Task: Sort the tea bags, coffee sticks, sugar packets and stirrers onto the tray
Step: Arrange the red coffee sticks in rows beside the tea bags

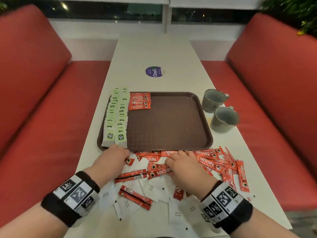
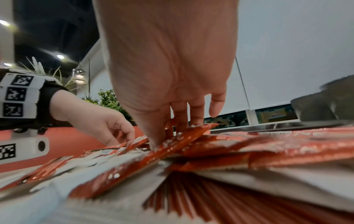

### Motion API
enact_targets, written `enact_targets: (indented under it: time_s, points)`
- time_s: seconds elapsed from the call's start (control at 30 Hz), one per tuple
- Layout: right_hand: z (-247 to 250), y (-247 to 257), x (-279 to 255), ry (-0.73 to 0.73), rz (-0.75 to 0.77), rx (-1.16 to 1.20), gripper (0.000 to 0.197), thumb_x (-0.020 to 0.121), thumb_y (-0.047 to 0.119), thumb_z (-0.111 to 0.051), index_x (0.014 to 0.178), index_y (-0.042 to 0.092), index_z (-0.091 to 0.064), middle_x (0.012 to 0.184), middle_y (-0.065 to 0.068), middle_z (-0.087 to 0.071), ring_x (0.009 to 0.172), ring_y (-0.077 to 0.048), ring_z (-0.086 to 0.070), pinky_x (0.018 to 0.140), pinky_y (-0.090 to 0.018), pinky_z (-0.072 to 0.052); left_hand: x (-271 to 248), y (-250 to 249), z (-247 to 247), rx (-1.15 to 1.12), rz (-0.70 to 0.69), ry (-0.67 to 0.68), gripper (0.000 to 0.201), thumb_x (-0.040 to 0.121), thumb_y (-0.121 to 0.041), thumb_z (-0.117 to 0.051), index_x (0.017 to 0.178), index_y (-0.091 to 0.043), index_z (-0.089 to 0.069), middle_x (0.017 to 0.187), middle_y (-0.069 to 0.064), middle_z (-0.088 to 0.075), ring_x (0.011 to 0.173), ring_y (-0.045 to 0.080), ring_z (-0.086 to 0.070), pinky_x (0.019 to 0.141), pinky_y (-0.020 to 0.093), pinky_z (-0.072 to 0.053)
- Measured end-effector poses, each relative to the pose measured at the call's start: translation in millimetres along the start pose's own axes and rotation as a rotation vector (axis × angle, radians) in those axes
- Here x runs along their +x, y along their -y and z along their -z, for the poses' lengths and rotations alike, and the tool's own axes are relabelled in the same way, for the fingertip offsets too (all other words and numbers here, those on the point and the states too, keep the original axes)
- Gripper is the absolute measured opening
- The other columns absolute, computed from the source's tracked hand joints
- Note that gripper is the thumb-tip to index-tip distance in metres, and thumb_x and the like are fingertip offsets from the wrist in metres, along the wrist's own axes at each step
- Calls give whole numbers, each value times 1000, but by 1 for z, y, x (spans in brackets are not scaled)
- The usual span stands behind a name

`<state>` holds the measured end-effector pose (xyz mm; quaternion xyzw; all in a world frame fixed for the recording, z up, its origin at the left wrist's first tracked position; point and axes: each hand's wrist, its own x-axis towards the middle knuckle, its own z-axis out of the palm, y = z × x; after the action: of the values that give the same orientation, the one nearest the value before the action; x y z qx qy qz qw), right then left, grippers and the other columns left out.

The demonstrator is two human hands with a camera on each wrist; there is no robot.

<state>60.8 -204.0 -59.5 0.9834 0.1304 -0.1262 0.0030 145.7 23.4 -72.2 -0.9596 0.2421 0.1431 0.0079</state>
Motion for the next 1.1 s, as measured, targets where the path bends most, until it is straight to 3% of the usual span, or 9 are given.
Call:
enact_targets:
  time_s: [0.23,0.47,0.57,0.67,0.8,0.87,0.97,1.03,1.1]
  points:
    - [0,-8,-4,-56,44,117,25,94,17,-47,117,24,-54,115,4,-56,109,-21,-45,98,-39,-27,-6,-2,4,77,-58,17,30,95,-18,-50,123,-27,-54,121,-8,-51,110,14,-40,94,26,-40]
    - [13,-28,-17,-153,9,407,17,97,24,-49,102,27,-65,98,10,-64,94,-13,-55,88,-32,-40,-14,-1,16,27,-38,-47,4,91,-30,-57,93,-27,-55,96,-10,-54,97,11,-43,81,24,-39]
    - [20,-40,-33,-182,-12,576,12,96,24,-52,97,24,-65,89,13,-61,84,-5,-54,75,-19,-42,-22,-2,25,-205,49,-103,14,91,-27,-57,81,-26,-47,88,-6,-54,85,15,-52,74,27,-44]
    - [33,-47,-46,-211,-48,714,6,91,27,-60,88,27,-65,80,15,-61,75,1,-54,62,-10,-37,-29,-17,37,-648,117,-154,14,96,-17,-49,84,-22,-42,80,3,-63,62,14,-52,59,23,-42]
    - [53,-46,-53,-165,5,791,8,91,27,-62,85,32,-63,78,9,-64,68,-1,-56,58,-9,-41,-32,-55,50,-1016,105,-19,14,102,-26,-37,106,-22,-49,65,-2,-41,55,11,-37,50,21,-35]
    - [60,-43,-50,-122,49,816,10,91,27,-62,83,32,-63,75,10,-63,64,2,-54,57,-10,-40,-32,-75,53,-1159,35,143,29,100,-40,-34,103,-16,-52,64,-6,-35,54,9,-29,50,23,-27]
    - [61,-36,-43,-127,69,931,13,90,22,-64,78,29,-65,61,14,-58,56,7,-51,57,-11,-36,-36,-100,56,-1257,-110,288,47,87,-63,-47,96,-17,-51,72,-2,-44,58,10,-36,54,22,-31]
    - [56,-33,-40,-143,78,997,13,89,18,-65,78,25,-66,56,17,-58,54,8,-51,58,-11,-36,-37,-110,54,-1198,-157,291,36,83,-52,-60,95,-20,-52,79,-2,-51,58,2,-42,54,15,-34]
    - [50,-33,-39,-189,59,1000,8,87,18,-67,83,25,-65,61,15,-59,58,7,-52,61,-14,-39,-37,-115,49,-1131,-113,252,12,92,-32,-59,96,-21,-54,78,-5,-54,59,0,-44,54,15,-35]
